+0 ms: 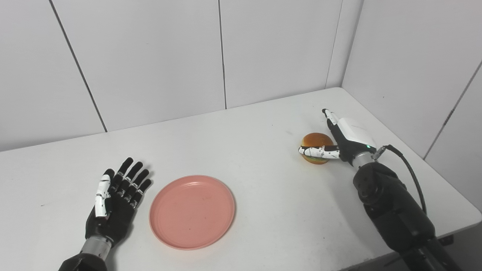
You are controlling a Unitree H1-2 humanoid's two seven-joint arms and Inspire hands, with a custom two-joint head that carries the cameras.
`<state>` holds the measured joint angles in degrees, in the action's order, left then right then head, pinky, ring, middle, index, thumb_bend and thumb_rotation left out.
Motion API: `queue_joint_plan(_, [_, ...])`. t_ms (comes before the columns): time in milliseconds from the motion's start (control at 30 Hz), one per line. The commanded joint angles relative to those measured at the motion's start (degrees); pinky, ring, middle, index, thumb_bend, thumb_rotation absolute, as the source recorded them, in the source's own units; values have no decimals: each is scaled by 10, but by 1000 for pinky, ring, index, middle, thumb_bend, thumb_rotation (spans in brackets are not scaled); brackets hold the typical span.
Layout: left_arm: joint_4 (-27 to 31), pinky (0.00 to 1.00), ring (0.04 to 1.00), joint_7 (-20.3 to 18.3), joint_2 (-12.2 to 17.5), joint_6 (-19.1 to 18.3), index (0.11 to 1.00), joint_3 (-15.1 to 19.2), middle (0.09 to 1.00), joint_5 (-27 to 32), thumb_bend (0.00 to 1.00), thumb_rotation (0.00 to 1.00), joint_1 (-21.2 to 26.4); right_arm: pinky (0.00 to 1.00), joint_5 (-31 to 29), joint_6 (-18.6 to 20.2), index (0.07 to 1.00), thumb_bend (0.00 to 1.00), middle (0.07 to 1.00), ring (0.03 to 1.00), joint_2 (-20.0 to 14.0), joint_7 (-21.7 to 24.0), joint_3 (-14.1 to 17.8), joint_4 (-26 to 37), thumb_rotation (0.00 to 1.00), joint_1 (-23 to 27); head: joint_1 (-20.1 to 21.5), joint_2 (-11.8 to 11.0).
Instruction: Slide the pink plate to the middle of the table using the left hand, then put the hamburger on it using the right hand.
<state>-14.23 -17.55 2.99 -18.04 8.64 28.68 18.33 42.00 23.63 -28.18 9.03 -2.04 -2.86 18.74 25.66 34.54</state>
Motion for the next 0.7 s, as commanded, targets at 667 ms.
queue_joint_plan(667, [12, 950, 931, 14, 9, -33, 923, -2, 934, -7, 331, 1000, -14, 847, -4, 13, 1000, 1000, 976, 941, -16, -15, -25, -60, 675, 56, -5, 7])
